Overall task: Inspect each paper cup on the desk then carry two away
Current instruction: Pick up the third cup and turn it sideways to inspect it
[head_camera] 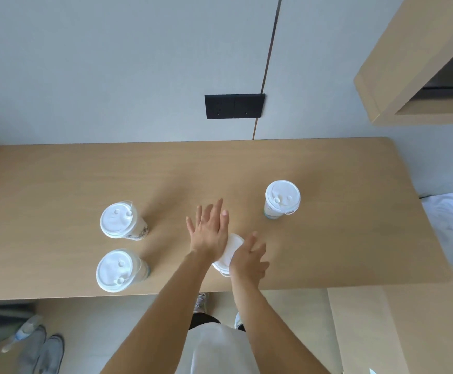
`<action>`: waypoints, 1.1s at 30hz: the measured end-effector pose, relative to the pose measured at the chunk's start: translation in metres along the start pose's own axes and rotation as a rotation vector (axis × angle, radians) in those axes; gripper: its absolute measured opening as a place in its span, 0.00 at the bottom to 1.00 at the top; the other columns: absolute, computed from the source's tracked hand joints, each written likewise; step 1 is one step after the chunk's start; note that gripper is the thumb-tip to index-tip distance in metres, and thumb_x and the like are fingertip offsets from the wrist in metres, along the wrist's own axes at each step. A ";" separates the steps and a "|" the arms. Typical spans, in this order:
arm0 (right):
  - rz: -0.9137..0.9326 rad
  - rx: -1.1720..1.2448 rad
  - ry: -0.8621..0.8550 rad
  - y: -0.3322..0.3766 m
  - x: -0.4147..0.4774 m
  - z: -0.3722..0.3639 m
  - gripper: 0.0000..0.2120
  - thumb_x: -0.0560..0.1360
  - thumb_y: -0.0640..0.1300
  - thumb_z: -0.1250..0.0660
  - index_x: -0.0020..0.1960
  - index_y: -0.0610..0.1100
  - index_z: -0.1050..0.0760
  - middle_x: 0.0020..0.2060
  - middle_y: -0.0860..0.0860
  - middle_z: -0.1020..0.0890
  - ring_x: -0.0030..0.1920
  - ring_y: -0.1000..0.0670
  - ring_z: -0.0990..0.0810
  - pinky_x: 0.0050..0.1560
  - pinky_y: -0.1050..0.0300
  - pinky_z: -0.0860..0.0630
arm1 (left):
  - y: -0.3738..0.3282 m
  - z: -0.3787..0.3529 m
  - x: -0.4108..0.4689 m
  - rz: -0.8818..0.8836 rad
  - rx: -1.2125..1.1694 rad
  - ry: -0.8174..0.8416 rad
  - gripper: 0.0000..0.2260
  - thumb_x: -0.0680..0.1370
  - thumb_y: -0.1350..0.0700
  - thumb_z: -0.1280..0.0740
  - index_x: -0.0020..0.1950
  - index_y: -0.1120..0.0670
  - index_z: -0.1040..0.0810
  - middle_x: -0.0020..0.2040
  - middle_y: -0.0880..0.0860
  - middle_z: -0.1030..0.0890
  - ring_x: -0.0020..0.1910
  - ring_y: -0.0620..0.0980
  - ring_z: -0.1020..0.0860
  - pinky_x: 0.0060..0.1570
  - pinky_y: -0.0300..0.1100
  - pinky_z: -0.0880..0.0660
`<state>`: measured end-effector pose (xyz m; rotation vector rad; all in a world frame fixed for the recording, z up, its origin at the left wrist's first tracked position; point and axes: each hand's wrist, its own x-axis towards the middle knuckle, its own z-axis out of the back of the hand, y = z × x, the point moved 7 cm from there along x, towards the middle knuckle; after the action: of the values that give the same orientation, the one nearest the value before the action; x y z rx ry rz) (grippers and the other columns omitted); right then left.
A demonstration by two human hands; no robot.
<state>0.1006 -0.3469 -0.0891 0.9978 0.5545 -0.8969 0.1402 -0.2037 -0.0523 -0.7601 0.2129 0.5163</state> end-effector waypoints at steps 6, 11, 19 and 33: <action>-0.169 0.098 0.060 -0.008 -0.005 0.001 0.41 0.81 0.72 0.54 0.85 0.50 0.51 0.81 0.36 0.45 0.79 0.32 0.40 0.79 0.35 0.43 | -0.028 0.017 0.006 -0.315 0.184 -0.070 0.35 0.79 0.36 0.63 0.80 0.47 0.35 0.79 0.48 0.32 0.83 0.52 0.46 0.81 0.59 0.57; 0.103 -0.067 0.053 0.024 0.011 0.010 0.39 0.81 0.73 0.55 0.84 0.52 0.44 0.81 0.41 0.39 0.80 0.38 0.40 0.78 0.39 0.42 | -0.008 0.024 -0.012 -0.018 0.103 -0.183 0.38 0.77 0.35 0.67 0.81 0.46 0.39 0.79 0.50 0.33 0.81 0.57 0.41 0.78 0.61 0.47; 0.466 -0.315 -0.018 0.058 0.013 -0.013 0.42 0.77 0.75 0.53 0.78 0.47 0.34 0.78 0.40 0.35 0.76 0.40 0.32 0.76 0.37 0.38 | 0.030 -0.009 -0.028 0.343 0.067 0.022 0.27 0.83 0.42 0.58 0.83 0.42 0.51 0.83 0.52 0.42 0.81 0.61 0.45 0.76 0.67 0.51; 0.401 -0.032 -0.154 0.043 0.011 -0.013 0.41 0.78 0.71 0.57 0.75 0.45 0.28 0.69 0.42 0.22 0.73 0.39 0.28 0.70 0.42 0.32 | 0.012 0.005 -0.005 0.063 0.149 0.034 0.25 0.86 0.42 0.59 0.84 0.40 0.52 0.84 0.52 0.44 0.84 0.57 0.55 0.79 0.65 0.60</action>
<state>0.1426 -0.3289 -0.0832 0.9585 0.2249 -0.5979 0.1299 -0.1949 -0.0543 -0.6189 0.3044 0.5409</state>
